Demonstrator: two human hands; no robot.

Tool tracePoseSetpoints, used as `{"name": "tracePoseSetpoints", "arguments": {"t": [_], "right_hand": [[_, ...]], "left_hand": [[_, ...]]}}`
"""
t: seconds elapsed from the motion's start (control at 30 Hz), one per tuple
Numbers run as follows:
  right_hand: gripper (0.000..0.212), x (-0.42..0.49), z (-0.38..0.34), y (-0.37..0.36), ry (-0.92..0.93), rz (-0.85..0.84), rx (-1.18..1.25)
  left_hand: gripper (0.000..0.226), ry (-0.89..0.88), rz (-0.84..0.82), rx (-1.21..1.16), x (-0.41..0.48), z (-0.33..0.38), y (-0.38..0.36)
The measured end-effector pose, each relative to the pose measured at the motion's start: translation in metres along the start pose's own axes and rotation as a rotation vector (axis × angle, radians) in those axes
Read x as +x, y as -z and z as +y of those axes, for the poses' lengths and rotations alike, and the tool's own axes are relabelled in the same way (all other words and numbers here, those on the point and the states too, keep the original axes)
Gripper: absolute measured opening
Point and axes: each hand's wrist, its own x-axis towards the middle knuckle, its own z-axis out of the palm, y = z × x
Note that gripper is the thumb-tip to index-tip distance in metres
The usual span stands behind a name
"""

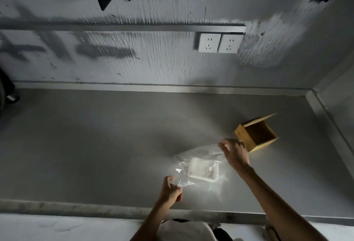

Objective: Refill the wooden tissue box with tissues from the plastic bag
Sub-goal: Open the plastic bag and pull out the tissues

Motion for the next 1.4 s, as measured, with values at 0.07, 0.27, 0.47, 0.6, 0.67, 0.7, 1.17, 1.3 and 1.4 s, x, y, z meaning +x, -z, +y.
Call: {"name": "tracePoseSetpoints", "arguments": {"t": [0.07, 0.27, 0.47, 0.6, 0.67, 0.7, 1.17, 1.3, 1.4], "right_hand": [[0.022, 0.036, -0.003, 0.017, -0.045, 0.066, -0.043], [0.017, 0.063, -0.034, 0.075, 0.077, 0.0, 0.028], [0.013, 0.018, -0.042, 0.1, 0.355, -0.012, 0.002], [0.014, 0.015, -0.048, 0.102, 0.384, 0.012, -0.016], [0.014, 0.019, -0.05, 0.105, 0.346, 0.0, -0.011], [0.014, 0.021, -0.051, 0.106, 0.327, -0.012, -0.004], [0.036, -0.009, 0.036, 0.096, -0.034, 0.265, 0.867], [0.079, -0.012, 0.061, 0.031, -0.186, -0.303, 0.933], [0.037, -0.008, 0.06, 0.013, -0.233, -0.348, 0.971]], "left_hand": [[0.028, -0.047, 0.032, 0.069, 0.004, -0.011, 0.002], [0.02, -0.181, 0.098, 0.285, 0.037, -0.064, 0.009], [0.108, -0.537, 0.084, 0.598, -0.011, 0.02, 0.003], [0.097, -0.777, -0.139, 0.467, -0.038, 0.089, 0.003], [0.102, -0.668, -0.325, 0.466, -0.044, 0.106, 0.007], [0.103, -0.598, -0.421, 0.383, -0.046, 0.109, 0.008], [0.018, -0.712, -0.049, 0.067, -0.04, 0.116, -0.024], [0.018, -0.714, -0.032, 0.093, -0.032, 0.112, -0.013], [0.023, -0.722, -0.082, 0.167, -0.033, 0.116, -0.003]]}}
